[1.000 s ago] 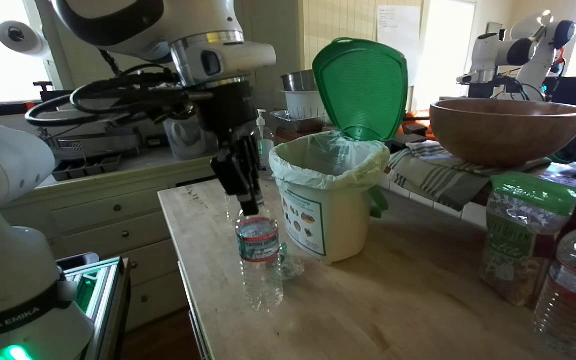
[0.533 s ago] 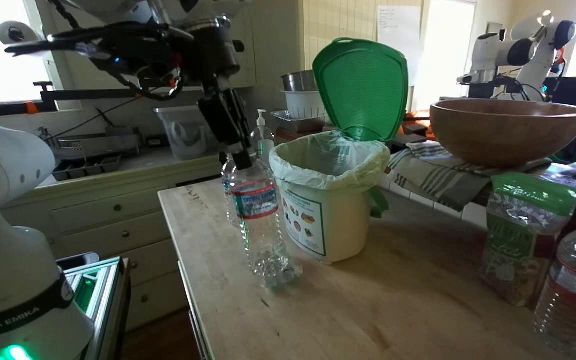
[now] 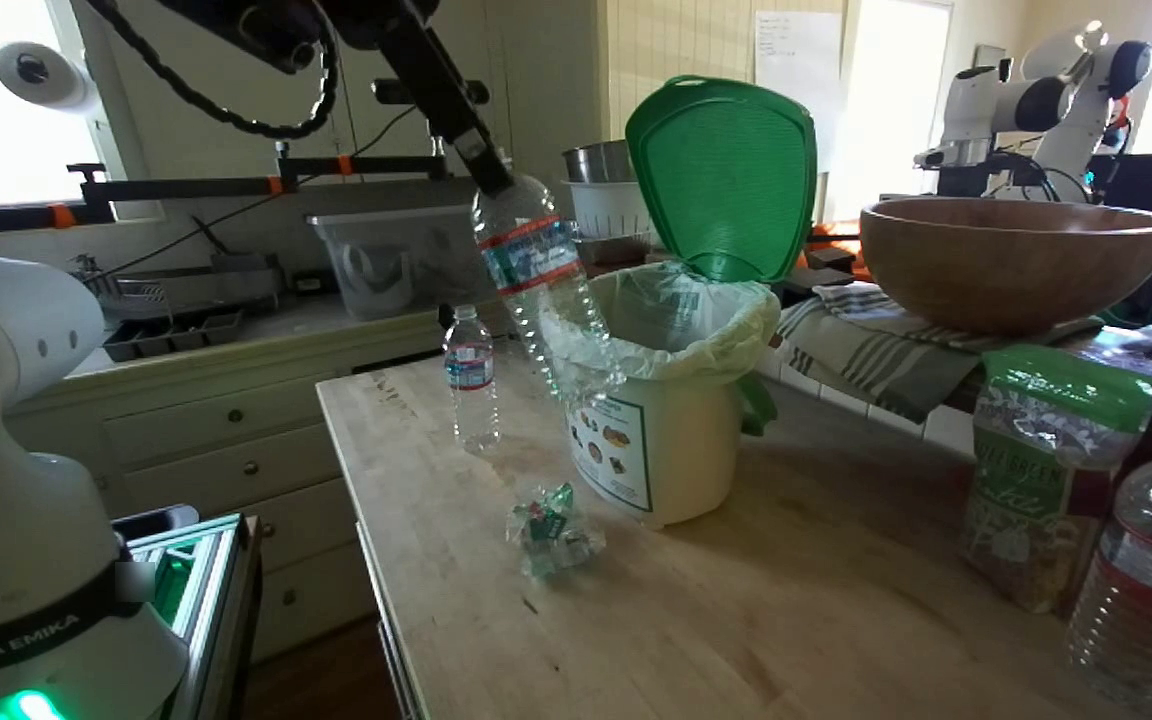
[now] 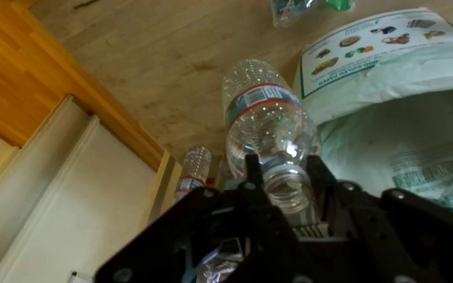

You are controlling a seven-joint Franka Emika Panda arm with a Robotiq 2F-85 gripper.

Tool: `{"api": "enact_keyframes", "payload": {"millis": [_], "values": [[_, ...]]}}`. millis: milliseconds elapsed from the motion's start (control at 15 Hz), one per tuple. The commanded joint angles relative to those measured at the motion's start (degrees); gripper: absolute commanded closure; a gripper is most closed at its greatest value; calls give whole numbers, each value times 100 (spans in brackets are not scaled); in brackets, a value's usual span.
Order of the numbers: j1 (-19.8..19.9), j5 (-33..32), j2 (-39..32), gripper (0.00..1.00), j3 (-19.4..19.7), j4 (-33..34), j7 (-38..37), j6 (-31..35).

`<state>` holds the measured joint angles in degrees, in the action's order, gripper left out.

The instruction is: Pick up the open water bottle on the right and put it in the bin

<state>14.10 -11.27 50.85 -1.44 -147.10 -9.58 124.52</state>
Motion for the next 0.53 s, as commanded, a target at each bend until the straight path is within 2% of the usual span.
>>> {"api": "enact_keyframes", "payload": {"millis": [0, 467], "values": [[-305, -6, 30, 92, -15, 96, 83, 372], [-832, 256, -567, 92, 17, 395, 277, 1340]]}}
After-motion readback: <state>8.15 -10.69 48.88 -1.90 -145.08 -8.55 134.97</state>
